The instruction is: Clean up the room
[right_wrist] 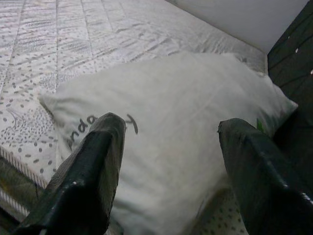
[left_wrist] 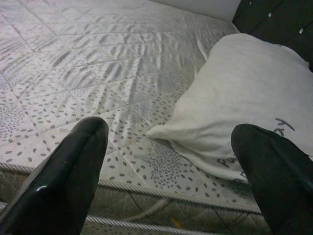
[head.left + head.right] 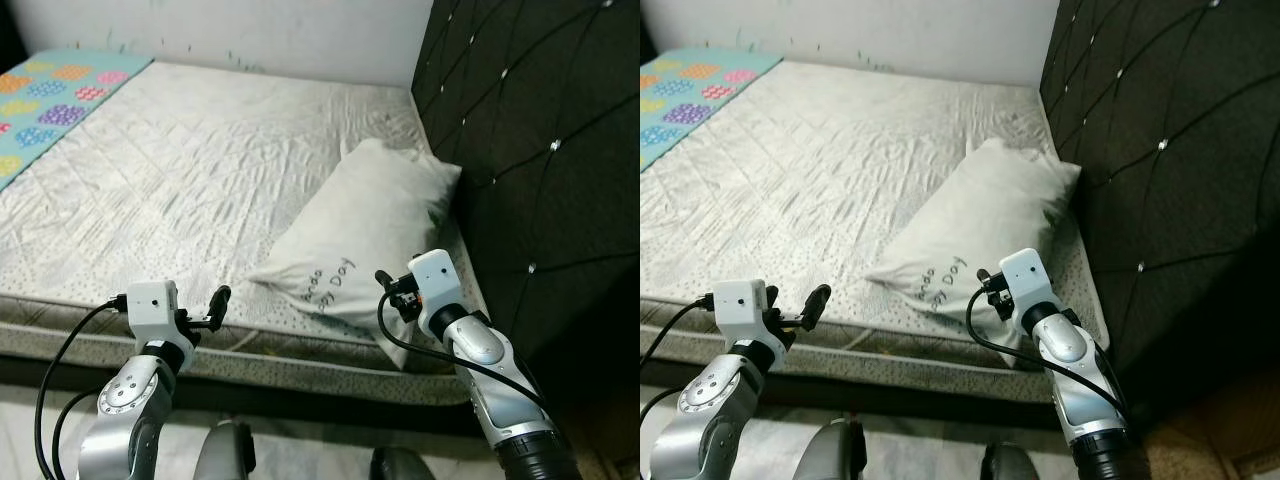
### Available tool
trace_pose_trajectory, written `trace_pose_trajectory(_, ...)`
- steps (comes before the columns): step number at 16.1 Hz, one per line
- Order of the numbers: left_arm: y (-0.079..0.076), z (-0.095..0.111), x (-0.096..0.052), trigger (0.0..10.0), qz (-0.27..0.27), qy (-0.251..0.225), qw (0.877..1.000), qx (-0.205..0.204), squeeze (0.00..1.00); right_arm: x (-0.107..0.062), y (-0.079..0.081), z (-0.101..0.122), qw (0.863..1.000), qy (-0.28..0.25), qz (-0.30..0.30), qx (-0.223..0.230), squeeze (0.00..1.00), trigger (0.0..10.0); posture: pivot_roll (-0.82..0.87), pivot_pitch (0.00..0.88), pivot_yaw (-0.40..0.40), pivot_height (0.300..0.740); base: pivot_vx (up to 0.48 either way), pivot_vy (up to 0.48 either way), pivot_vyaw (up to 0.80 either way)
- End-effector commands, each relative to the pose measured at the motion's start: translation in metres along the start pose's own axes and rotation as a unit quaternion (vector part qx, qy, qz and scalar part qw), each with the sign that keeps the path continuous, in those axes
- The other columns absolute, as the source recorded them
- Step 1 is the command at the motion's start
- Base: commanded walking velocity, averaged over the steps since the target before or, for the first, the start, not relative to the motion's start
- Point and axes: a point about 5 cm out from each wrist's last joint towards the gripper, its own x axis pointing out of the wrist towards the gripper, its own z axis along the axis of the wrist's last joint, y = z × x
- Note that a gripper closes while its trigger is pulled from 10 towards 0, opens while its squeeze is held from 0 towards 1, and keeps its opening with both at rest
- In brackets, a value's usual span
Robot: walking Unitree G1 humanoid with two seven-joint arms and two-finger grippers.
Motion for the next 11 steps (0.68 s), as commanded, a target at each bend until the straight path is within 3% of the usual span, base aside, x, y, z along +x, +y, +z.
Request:
trace_pose_trajectory(1,-0.0017,0.0060,0.0005,10.0,-0.006,-0.012,1.000,0.004,0.00,0.0002,-0.0058,0.0024,1.000,-0.006,-0.008,0.000,0.00,10.0,-0.15,0.002,-0.055,0.641,0.292,0.000,0.00)
trace_pose_trajectory(11,-0.0031,0.0025,0.0014,10.0,-0.007,-0.006,1.000,0.005,0.00,-0.0031,-0.0148,-0.0012,1.000,-0.002,-0.025,-0.004,0.00,10.0,-0.16,0.000,-0.055,0.641,0.299,0.000,0.00)
